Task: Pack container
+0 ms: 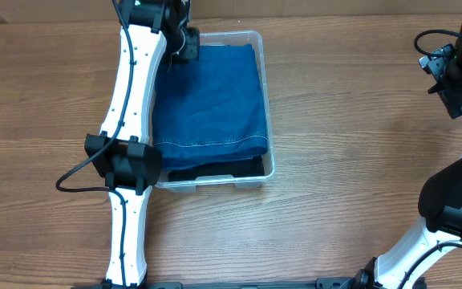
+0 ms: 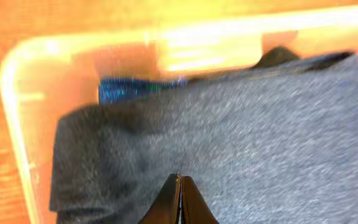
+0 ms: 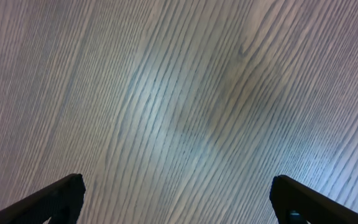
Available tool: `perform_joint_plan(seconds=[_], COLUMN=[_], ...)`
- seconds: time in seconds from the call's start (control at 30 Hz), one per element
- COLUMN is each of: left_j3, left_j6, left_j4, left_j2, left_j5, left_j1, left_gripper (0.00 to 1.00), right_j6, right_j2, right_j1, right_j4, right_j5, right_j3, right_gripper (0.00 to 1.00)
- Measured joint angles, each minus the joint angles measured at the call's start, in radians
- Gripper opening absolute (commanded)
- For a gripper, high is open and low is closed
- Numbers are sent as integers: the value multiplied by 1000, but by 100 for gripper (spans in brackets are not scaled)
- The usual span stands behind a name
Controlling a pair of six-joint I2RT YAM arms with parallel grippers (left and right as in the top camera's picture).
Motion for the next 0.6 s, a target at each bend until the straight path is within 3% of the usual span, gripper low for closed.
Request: perform_joint_plan(seconds=[0.27,0.6], left_j3=[-21,-214], left_j6=[0,0], left_j4=[63,322], left_j2=[1,6], left_j5=[4,92], left_j1=[-5,-32], left_gripper=[4,4], right_j6=[0,0], right_j2=[0,0], right_j1=[0,0], right_j4=[0,0], right_j5=[0,0], right_j3=[0,0], right_gripper=[100,100])
